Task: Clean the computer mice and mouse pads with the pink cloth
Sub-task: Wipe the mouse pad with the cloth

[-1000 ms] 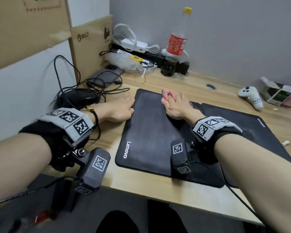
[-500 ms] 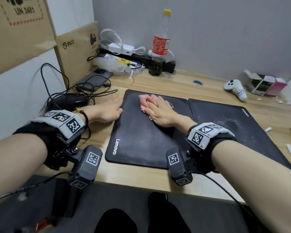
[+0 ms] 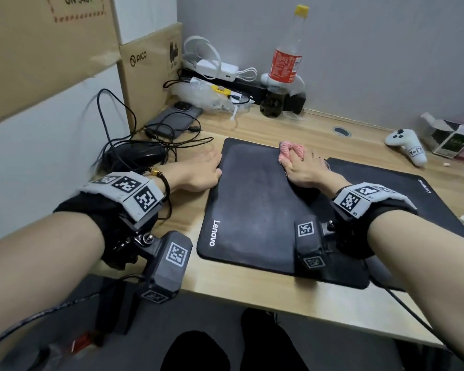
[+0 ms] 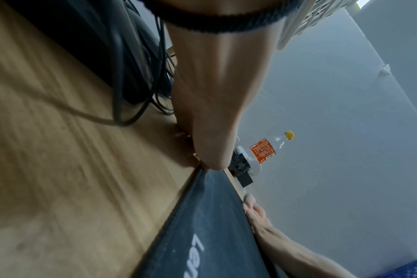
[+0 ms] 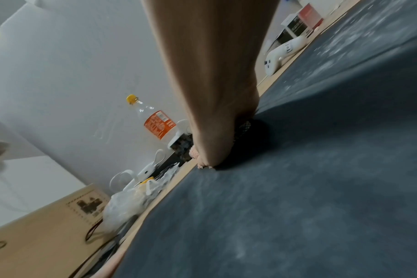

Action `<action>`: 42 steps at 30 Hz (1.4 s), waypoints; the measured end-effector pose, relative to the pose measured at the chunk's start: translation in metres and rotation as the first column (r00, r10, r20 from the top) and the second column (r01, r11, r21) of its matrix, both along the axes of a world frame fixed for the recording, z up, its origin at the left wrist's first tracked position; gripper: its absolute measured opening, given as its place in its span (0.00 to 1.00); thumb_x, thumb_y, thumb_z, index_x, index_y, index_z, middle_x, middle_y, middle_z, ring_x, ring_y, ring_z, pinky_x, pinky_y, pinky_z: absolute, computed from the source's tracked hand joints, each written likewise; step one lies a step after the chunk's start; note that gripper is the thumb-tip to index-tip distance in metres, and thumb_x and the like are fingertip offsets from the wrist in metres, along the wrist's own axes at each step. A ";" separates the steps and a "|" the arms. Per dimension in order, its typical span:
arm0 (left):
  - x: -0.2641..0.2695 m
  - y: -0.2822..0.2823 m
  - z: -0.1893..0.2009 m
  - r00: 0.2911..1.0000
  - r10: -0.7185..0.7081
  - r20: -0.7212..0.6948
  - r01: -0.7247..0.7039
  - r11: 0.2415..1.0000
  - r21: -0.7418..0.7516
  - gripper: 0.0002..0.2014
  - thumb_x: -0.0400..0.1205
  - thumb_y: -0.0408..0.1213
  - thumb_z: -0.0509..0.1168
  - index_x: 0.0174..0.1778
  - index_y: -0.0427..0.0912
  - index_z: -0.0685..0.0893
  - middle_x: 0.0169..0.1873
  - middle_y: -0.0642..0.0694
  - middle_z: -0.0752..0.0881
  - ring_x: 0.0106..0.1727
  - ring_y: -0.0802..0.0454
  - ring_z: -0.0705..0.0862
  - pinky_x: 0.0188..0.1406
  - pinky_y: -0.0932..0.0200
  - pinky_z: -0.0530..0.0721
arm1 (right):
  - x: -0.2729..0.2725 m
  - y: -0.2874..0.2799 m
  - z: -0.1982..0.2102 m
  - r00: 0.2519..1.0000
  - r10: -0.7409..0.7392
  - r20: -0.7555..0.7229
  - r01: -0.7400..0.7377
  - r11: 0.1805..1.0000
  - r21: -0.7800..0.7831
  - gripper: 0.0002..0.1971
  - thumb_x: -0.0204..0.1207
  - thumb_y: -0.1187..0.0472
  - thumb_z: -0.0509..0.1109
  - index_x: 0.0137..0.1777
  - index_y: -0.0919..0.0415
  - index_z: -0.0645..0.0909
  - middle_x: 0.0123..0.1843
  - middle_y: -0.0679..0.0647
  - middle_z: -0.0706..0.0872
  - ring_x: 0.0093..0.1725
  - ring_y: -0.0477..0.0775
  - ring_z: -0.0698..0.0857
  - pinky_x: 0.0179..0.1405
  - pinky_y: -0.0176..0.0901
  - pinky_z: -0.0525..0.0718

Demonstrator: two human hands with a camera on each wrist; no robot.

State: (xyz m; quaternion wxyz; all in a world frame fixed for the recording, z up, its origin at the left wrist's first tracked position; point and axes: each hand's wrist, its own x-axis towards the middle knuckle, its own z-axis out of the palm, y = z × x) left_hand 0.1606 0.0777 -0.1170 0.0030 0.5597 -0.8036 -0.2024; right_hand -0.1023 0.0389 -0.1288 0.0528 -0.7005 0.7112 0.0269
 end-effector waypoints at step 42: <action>0.010 0.072 0.012 0.995 -0.012 -0.104 0.016 0.999 0.039 0.29 0.77 0.28 0.58 0.77 0.43 0.68 0.74 0.41 0.73 0.74 0.43 0.72 0.74 0.46 0.71 | -0.016 0.138 -0.007 0.997 0.065 0.051 -0.066 0.998 0.006 0.29 0.86 0.41 0.44 0.86 0.47 0.51 0.88 0.46 0.42 0.85 0.65 0.45 0.82 0.62 0.47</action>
